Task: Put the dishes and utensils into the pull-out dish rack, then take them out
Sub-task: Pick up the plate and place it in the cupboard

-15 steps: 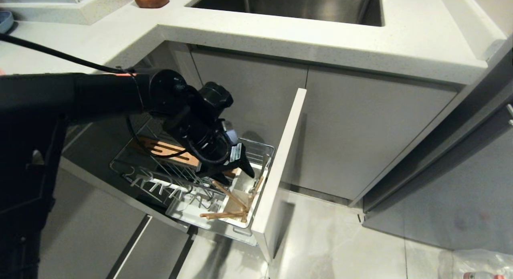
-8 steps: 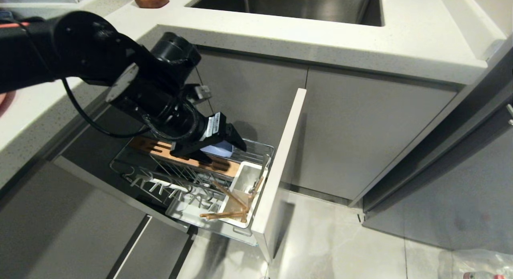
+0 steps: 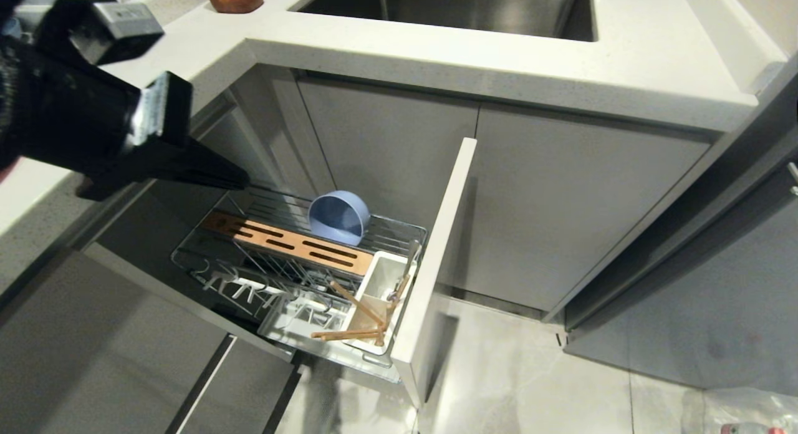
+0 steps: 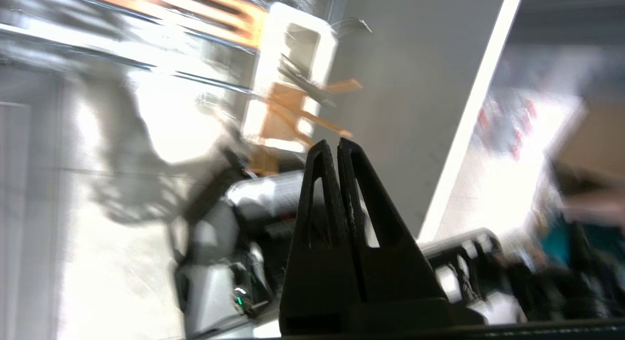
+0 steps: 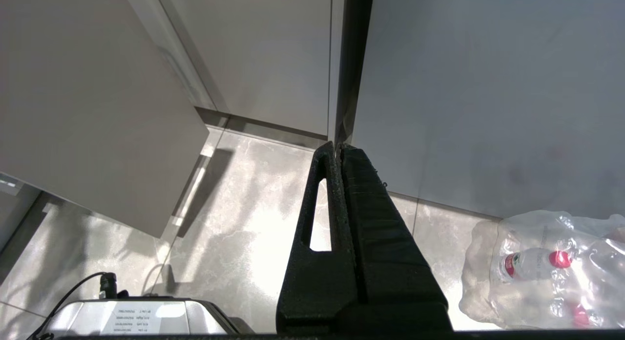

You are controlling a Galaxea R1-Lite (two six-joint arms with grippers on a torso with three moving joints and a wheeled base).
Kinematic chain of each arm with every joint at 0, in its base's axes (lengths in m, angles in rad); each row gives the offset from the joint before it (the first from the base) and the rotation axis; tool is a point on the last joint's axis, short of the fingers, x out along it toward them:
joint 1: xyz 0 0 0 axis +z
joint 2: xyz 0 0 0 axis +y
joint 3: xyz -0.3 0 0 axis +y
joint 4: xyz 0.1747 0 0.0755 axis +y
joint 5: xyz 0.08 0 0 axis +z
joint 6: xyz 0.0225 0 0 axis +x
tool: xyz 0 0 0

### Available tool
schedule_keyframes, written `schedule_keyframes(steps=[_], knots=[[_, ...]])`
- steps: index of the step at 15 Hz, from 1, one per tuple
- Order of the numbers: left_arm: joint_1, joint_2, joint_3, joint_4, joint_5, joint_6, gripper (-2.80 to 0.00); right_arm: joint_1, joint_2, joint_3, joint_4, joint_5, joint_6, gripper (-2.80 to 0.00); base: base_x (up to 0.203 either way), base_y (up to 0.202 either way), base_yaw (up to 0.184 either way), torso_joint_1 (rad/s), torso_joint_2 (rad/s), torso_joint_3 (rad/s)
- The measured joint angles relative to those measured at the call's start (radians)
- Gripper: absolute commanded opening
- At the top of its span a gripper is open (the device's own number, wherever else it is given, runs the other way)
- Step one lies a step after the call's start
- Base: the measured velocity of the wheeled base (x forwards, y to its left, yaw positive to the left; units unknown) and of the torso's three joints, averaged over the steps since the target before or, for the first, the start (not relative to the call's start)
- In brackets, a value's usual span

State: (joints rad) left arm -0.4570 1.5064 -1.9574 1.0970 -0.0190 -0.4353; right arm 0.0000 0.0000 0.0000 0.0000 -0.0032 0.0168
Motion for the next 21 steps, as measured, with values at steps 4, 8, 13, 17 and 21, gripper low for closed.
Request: schedule_keyframes(steps=[4,8,13,17,21], knots=[[0.162,-0.161,0.0,0.014,0.23,0.003,-2.8,0.0,0.0,0.0,0.0,0.0,0.0,-2.8,0.0,0.0,0.0,0.0,0.0,0.0],[0.464,-0.221,0.0,0.004,0.327,0.01,-2.8,0.0,0.0,0.0,0.0,0.0,0.0,-2.8,0.0,0.0,0.0,0.0,0.0,0.0],[0.704,-0.16,0.0,-0.131,0.337,0.018,0.0,0.0,0.0,0.0,0.0,0.0,0.0,-2.8,0.0,0.0,0.0,0.0,0.0,0.0],[0.739,-0.097,-0.001,-0.185,0.327,0.017,0.0,0.0,0.0,0.0,0.0,0.0,0.0,-2.8,0.0,0.0,0.0,0.0,0.0,0.0],[0.741,-0.034,-0.001,-0.206,0.284,0.01,0.0,0.0,0.0,0.0,0.0,0.0,0.0,-2.8,0.0,0.0,0.0,0.0,0.0,0.0]])
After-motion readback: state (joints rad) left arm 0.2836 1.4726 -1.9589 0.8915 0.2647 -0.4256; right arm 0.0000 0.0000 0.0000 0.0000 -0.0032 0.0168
